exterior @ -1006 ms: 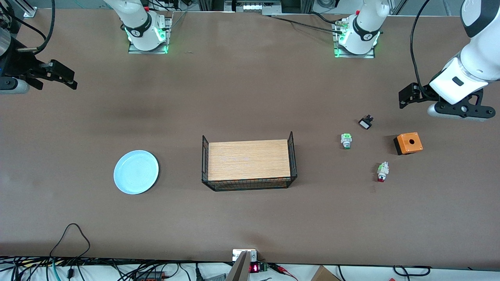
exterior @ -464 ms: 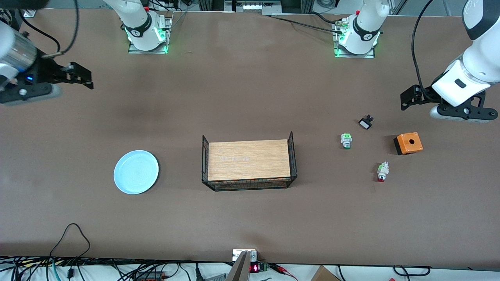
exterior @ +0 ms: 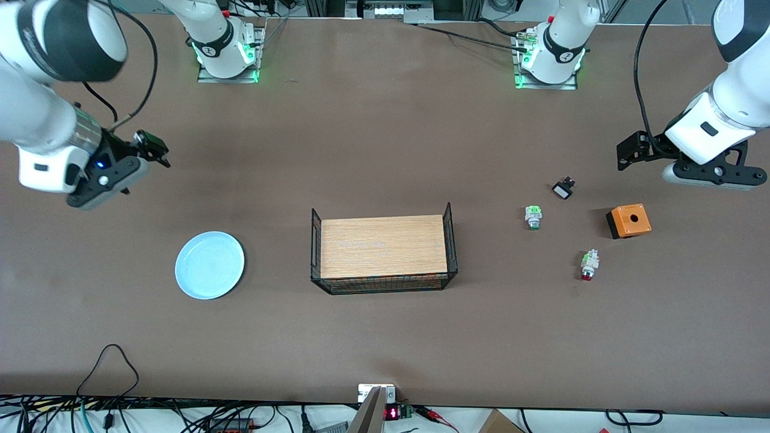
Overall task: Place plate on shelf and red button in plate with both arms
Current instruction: 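Lower the right gripper onto the rim of the pale blue plate, then grip the plate rim with the right gripper and lift it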
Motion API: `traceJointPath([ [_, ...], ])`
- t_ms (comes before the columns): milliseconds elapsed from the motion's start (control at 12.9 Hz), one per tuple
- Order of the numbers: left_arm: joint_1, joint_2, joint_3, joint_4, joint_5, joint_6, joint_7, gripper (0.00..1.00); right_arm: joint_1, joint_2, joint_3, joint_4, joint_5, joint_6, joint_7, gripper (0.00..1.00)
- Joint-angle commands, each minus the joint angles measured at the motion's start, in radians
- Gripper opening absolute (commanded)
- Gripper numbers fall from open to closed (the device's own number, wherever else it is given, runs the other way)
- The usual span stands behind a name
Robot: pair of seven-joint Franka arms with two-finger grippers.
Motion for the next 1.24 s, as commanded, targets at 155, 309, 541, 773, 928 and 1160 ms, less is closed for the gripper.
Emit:
traceJointPath([
  [155,-0.005,0.012,0.013,0.021,-0.018,-0.002,0.021,1.00,-0.003,0.045,-0.005,-0.193,-0.001,0.296,-0.370,1.00],
  [309,-0.001,0.017,0.011,0.021,-0.019,-0.002,0.021,1.00,-0.003,0.103,-0.005,-0.233,-0.001,0.429,-0.476,1.00],
  [541,-0.001,0.020,0.013,0.021,-0.019,-0.001,0.021,1.00,0.000,0.186,-0.005,-0.248,-0.001,0.556,-0.588,1.00],
  [773,-0.004,0.021,0.010,0.025,-0.019,0.001,0.020,1.00,0.002,0.270,-0.005,-0.300,-0.001,0.742,-0.611,1.00],
  [928,-0.002,0.021,0.010,0.027,-0.019,0.001,0.021,1.00,0.002,0.320,-0.003,-0.319,0.001,0.826,-0.611,1.00],
  [1160,-0.002,0.021,0.010,0.029,-0.019,-0.002,0.021,1.00,0.004,0.372,-0.003,-0.329,0.001,0.903,-0.610,1.00],
])
